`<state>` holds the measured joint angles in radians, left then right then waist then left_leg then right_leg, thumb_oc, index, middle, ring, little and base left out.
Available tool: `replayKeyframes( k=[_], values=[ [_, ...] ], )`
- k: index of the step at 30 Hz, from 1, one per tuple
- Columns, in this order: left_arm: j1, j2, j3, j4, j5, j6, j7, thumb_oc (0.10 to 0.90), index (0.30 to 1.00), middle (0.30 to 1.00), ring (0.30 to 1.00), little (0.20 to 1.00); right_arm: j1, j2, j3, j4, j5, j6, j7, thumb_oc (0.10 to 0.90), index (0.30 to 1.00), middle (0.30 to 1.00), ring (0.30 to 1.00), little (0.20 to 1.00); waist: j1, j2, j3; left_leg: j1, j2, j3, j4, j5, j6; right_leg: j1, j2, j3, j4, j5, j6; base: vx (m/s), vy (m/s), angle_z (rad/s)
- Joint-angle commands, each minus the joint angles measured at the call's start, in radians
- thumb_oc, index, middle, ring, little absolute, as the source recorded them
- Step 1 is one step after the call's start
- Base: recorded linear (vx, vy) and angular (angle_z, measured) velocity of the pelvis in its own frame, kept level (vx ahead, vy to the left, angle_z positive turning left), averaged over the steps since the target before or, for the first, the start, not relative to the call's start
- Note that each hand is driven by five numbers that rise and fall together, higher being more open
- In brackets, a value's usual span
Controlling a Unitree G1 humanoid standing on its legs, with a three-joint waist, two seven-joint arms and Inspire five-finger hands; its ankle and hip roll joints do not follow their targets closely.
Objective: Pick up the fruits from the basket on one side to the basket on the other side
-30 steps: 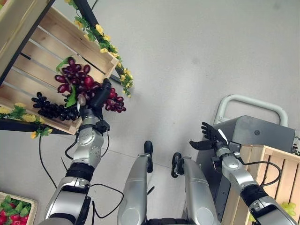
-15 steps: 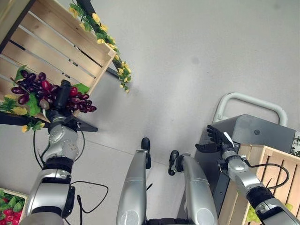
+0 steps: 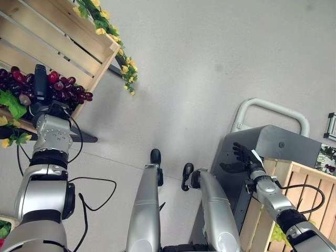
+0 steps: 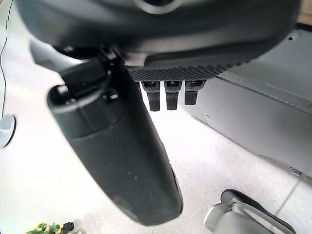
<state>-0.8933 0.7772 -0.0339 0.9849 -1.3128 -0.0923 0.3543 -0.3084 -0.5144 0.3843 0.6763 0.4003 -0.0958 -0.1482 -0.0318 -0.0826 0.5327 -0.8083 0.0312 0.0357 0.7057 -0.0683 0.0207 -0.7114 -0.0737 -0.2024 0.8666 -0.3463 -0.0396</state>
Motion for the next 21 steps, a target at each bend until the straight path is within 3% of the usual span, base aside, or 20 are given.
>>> replayKeyframes(
  k=[1,3,4,5,6,7,8,10,11,12,14,16,18,19,21],
  values=[
    [-0.123,0.184,-0.011,-0.020,-0.013,-0.031,0.051,0.400,0.300,0.300,0.300,0.300,0.065,-0.023,-0.054,-0.023,0.010,-0.060,-0.021,0.800,0.900,0.900,0.900,0.900,-0.003,0.006,-0.013,0.148,-0.003,0.053,-0.006,-0.122,0.024,0.072,-0.009,0.042,-0.064,0.101,0.019,-0.07,0.018,0.01],
    [-0.154,0.211,-0.026,-0.001,-0.004,0.005,0.090,0.400,0.300,0.300,0.300,0.300,0.068,-0.031,-0.061,-0.023,0.003,-0.069,-0.022,0.800,0.900,0.900,0.900,0.900,-0.009,0.014,-0.013,0.142,-0.003,0.063,-0.023,-0.095,0.029,0.062,-0.010,0.035,-0.080,0.124,0.010,-0.04,0.015,0.00],
    [-0.156,0.212,-0.030,0.002,-0.005,0.007,0.089,0.400,0.300,0.300,0.300,0.300,0.070,-0.031,-0.060,-0.023,0.002,-0.067,-0.022,0.800,0.900,0.900,0.900,0.900,-0.009,0.014,-0.013,0.155,-0.008,0.054,-0.017,-0.120,0.024,0.075,-0.007,0.045,-0.073,0.103,0.020,0.06,0.029,0.00],
    [-0.165,0.217,-0.038,0.006,-0.007,0.019,0.088,0.463,0.394,0.394,0.394,0.394,0.072,-0.034,-0.061,-0.025,-0.001,-0.069,-0.022,0.800,0.900,0.900,0.900,0.900,-0.010,0.016,-0.013,0.158,-0.008,0.055,-0.021,-0.120,0.024,0.076,-0.008,0.044,-0.077,0.103,0.020,0.07,0.013,0.03],
    [-0.179,0.224,-0.049,0.010,0.001,0.034,0.100,0.704,0.756,0.756,0.756,0.756,0.074,-0.036,-0.059,-0.027,-0.008,-0.071,-0.023,0.800,0.900,0.900,0.900,0.900,-0.012,0.018,-0.013,0.161,-0.008,0.056,-0.025,-0.120,0.024,0.078,-0.007,0.044,-0.079,0.103,0.019,-0.08,0.000,0.02],
    [-0.188,0.228,-0.054,0.011,0.007,0.034,0.102,0.800,0.900,0.900,0.900,0.900,0.075,-0.036,-0.059,-0.031,-0.012,-0.073,-0.025,0.800,0.900,0.900,0.900,0.900,-0.012,0.018,-0.013,0.149,-0.004,0.066,-0.035,-0.094,0.030,0.066,-0.009,0.034,-0.088,0.124,0.010,-0.01,0.000,0.03],
    [-0.198,0.232,-0.064,0.015,0.009,0.039,0.111,0.800,0.900,0.900,0.900,0.900,0.078,-0.036,-0.057,-0.033,-0.016,-0.074,-0.027,0.800,0.900,0.900,0.900,0.900,-0.013,0.018,-0.013,0.164,-0.009,0.057,-0.030,-0.118,0.024,0.081,-0.007,0.043,-0.084,0.103,0.019,-0.01,-0.007,0.05],
    [-0.218,0.242,-0.074,0.023,0.024,0.051,0.123,0.800,0.900,0.900,0.900,0.900,0.079,-0.040,-0.059,-0.035,-0.016,-0.078,-0.025,0.800,0.900,0.900,0.900,0.900,-0.014,0.018,-0.013,0.152,-0.004,0.066,-0.040,-0.093,0.029,0.071,-0.008,0.032,-0.094,0.124,0.009,-0.01,-0.015,0.06],
    [-0.234,0.251,-0.086,0.033,0.036,0.047,0.146,0.800,0.900,0.900,0.900,0.900,0.082,-0.038,-0.058,-0.030,-0.012,-0.083,-0.025,0.800,0.900,0.900,0.900,0.900,-0.014,0.017,-0.013,0.166,-0.009,0.056,-0.034,-0.117,0.024,0.085,-0.004,0.040,-0.090,0.104,0.018,-0.09,-0.035,0.05],
    [-0.243,0.257,-0.089,0.037,0.051,0.043,0.163,0.800,0.900,0.900,0.900,0.900,0.083,-0.036,-0.059,-0.028,-0.013,-0.087,-0.024,0.800,0.900,0.900,0.900,0.900,-0.013,0.016,-0.013,0.152,-0.004,0.064,-0.043,-0.089,0.029,0.073,-0.005,0.030,-0.100,0.127,0.009,-0.02,-0.043,0.08],
    [-0.254,0.269,-0.093,0.052,0.067,0.059,0.173,0.800,0.900,0.900,0.900,0.900,0.086,-0.033,-0.054,-0.020,-0.017,-0.095,-0.025,0.800,0.900,0.900,0.900,0.900,-0.012,0.013,-0.013,0.152,-0.002,0.063,-0.044,-0.089,0.029,0.074,-0.003,0.029,-0.102,0.128,0.009,-0.06,-0.039,0.05],
    [-0.267,0.279,-0.107,0.074,0.083,0.094,0.156,0.800,0.900,0.900,0.900,0.900,0.087,-0.030,-0.049,-0.010,-0.012,-0.099,-0.027,0.800,0.900,0.900,0.900,0.900,-0.012,0.009,-0.013,0.169,-0.006,0.054,-0.040,-0.115,0.024,0.090,0.003,0.037,-0.097,0.106,0.018,0.02,-0.034,0.00],
    [-0.284,0.288,-0.127,0.094,0.127,0.111,0.145,0.800,0.900,0.900,0.900,0.900,0.086,-0.031,-0.049,-0.003,-0.010,-0.101,-0.021,0.800,0.900,0.900,0.900,0.900,-0.013,0.006,-0.013,0.161,0.001,0.062,-0.053,-0.087,0.030,0.081,0.003,0.026,-0.106,0.129,0.009,-0.01,-0.039,0.00],
    [-0.295,0.296,-0.143,0.101,0.175,0.144,0.131,0.800,0.900,0.900,0.900,0.900,0.090,-0.033,-0.048,-0.005,-0.005,-0.099,-0.020,0.800,0.900,0.900,0.900,0.900,-0.014,0.005,-0.013,0.178,-0.003,0.054,-0.046,-0.114,0.025,0.097,0.006,0.035,-0.098,0.106,0.019,0.06,-0.033,-0.02],
    [-0.312,0.301,-0.171,0.112,0.211,0.176,0.112,0.800,0.900,0.900,0.900,0.900,0.090,-0.030,-0.047,0.001,-0.003,-0.109,-0.017,0.800,0.900,0.900,0.900,0.900,-0.014,0.004,-0.013,0.183,-0.002,0.056,-0.048,-0.113,0.026,0.100,0.007,0.034,-0.099,0.108,0.019,0.02,-0.045,0.01]
  ],
)
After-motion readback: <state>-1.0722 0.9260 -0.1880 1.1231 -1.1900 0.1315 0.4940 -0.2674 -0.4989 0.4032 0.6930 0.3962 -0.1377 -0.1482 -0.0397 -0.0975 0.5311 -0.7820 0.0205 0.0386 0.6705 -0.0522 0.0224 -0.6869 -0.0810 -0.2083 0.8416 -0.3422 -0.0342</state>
